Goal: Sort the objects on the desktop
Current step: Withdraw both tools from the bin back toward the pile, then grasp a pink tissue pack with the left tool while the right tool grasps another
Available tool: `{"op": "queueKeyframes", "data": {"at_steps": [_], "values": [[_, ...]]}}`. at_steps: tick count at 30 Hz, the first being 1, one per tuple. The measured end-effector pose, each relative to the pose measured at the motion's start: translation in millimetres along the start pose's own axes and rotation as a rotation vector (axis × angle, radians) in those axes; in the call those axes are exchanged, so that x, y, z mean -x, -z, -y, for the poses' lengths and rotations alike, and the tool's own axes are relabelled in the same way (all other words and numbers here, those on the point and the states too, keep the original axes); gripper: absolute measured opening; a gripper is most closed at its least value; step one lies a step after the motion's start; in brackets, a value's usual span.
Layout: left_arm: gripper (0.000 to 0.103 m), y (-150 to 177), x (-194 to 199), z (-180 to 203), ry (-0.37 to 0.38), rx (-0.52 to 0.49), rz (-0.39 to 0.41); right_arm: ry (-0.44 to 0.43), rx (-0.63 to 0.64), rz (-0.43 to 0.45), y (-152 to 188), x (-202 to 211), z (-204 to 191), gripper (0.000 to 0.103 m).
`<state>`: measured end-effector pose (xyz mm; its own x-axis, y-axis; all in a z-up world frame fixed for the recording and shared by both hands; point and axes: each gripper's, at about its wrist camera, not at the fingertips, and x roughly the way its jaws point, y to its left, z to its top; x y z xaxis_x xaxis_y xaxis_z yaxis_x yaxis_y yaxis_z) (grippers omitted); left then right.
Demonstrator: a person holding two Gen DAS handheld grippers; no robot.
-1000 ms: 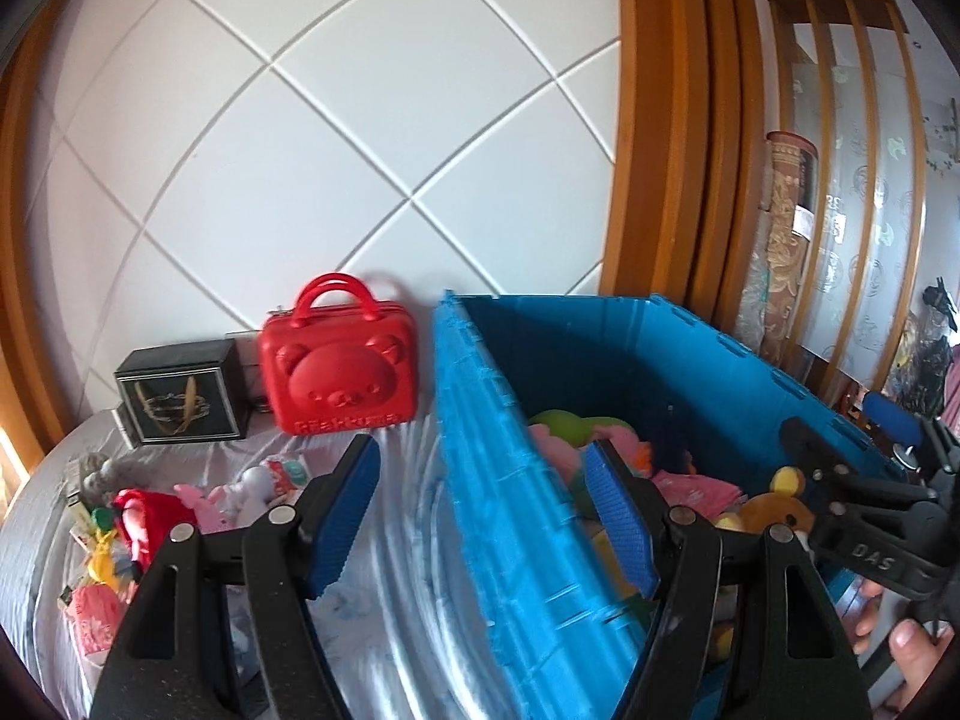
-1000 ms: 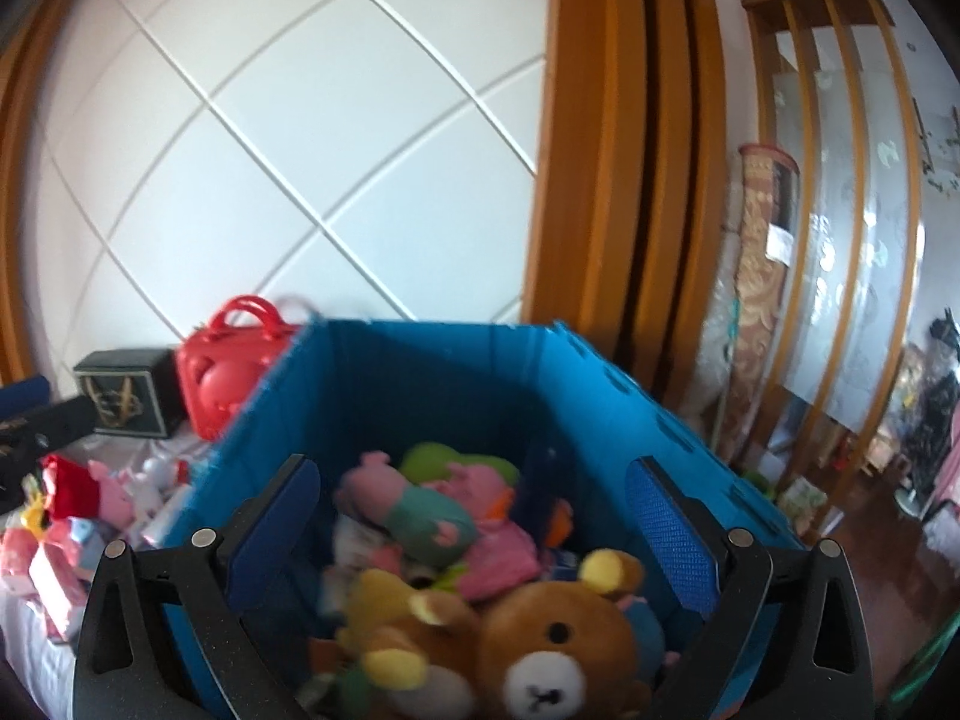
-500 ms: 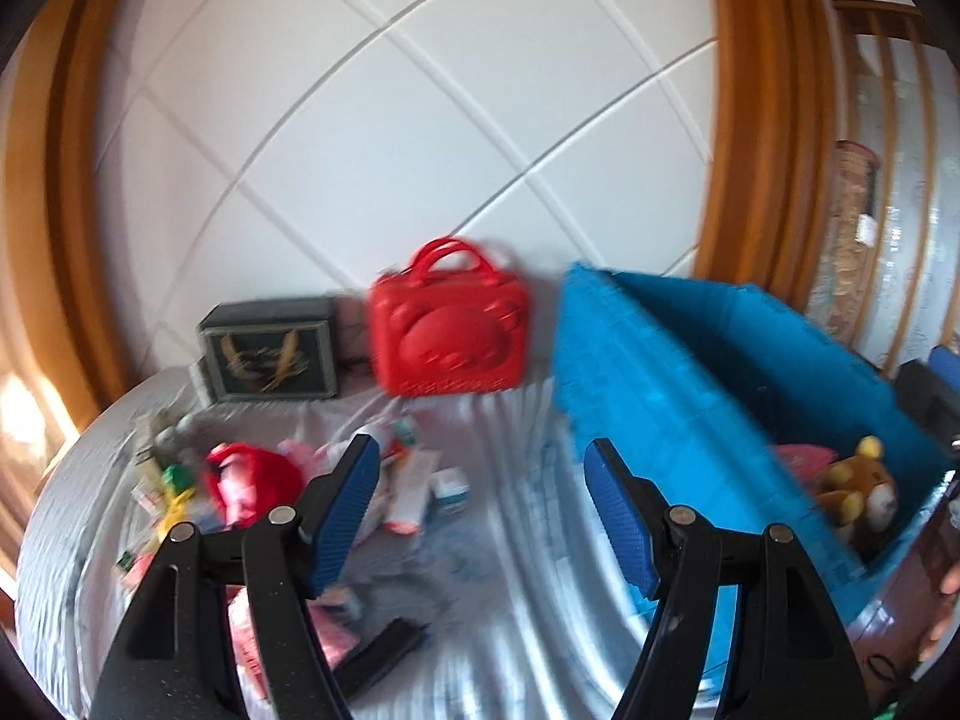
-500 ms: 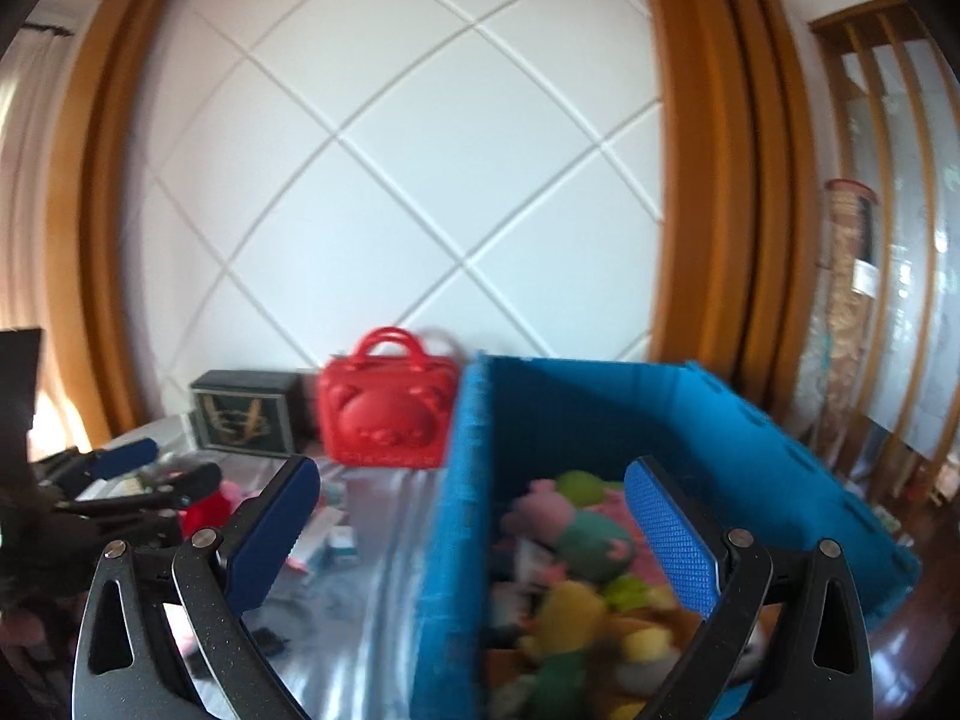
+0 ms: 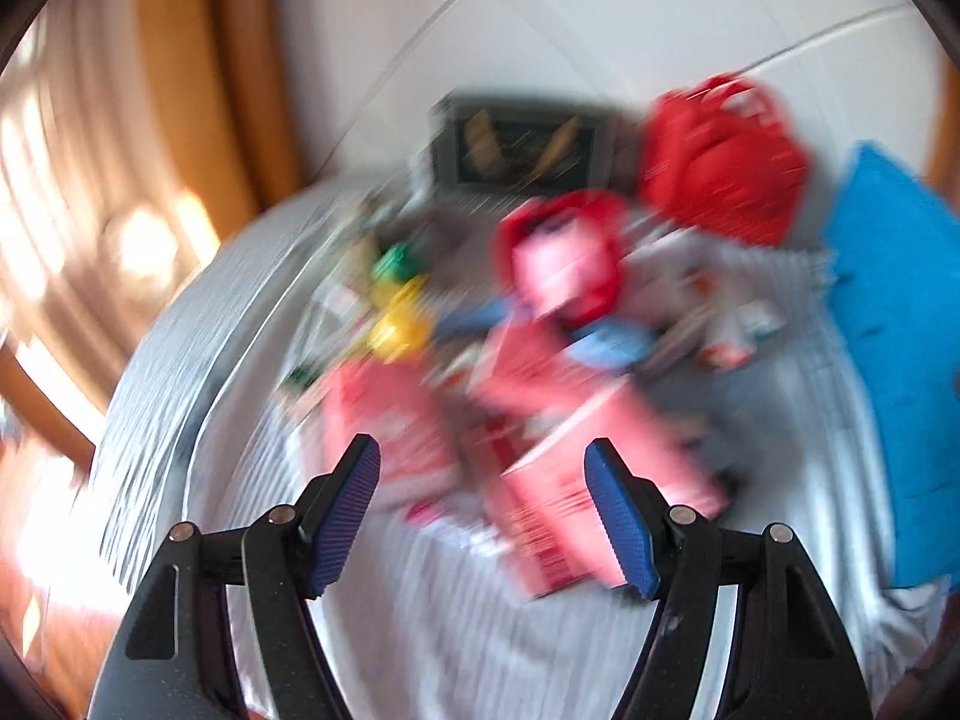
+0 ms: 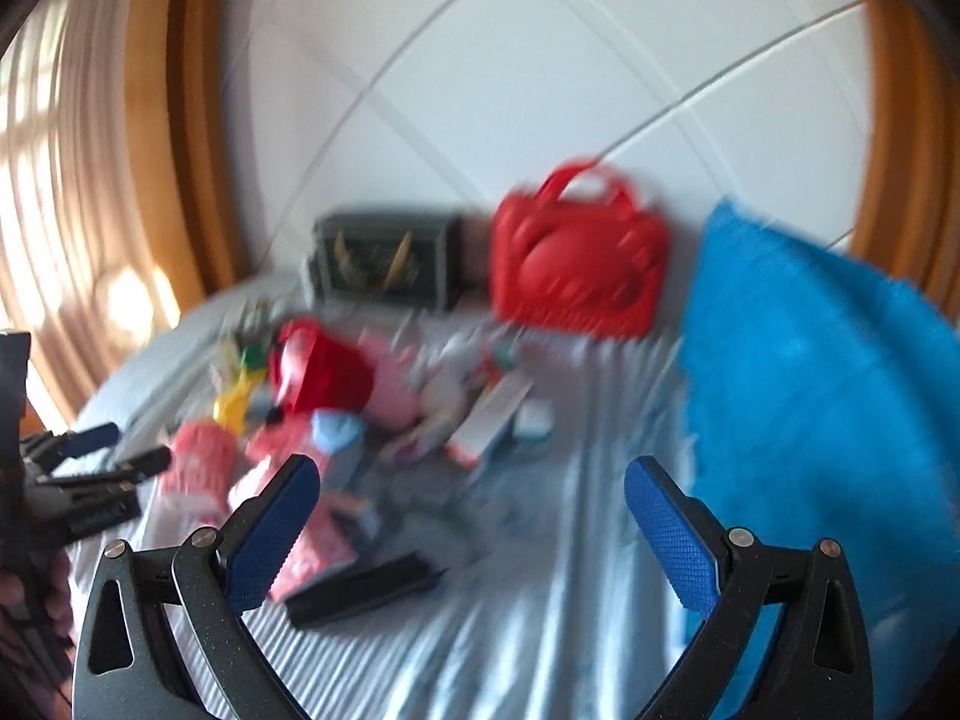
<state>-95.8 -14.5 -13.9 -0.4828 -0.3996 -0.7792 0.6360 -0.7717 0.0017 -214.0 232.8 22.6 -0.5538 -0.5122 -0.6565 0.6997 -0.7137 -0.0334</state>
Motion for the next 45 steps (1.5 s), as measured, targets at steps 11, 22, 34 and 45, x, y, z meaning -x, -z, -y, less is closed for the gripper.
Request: {"op": "queueKeyframes", "data": {"at_steps": [11,22,34,45], "values": [[0.070,-1.0,-104.2,-76.8,-0.003,0.178,-0.179,-0.035,0.039,-0.224,41.4,-87.2,-51.2,0.103],[0.092,-22.3,-189.5,-39.9,-0.153,0.009,-0.319,-0.038,0.056,-0.307,39.3,-123.3,-60.7,0.103],[0.082,19.4,-108.6,-71.1,-0.116,-0.003,-0.217,-0.120,0.348,-0.362,62.9,-160.4,-152.8,0.103],[0.082,32.5,-67.9,-71.7,-0.094,-0.017,-0.154,-0.063,0.339,-0.330,62.7,-168.3,-158.7,0.092]]}}
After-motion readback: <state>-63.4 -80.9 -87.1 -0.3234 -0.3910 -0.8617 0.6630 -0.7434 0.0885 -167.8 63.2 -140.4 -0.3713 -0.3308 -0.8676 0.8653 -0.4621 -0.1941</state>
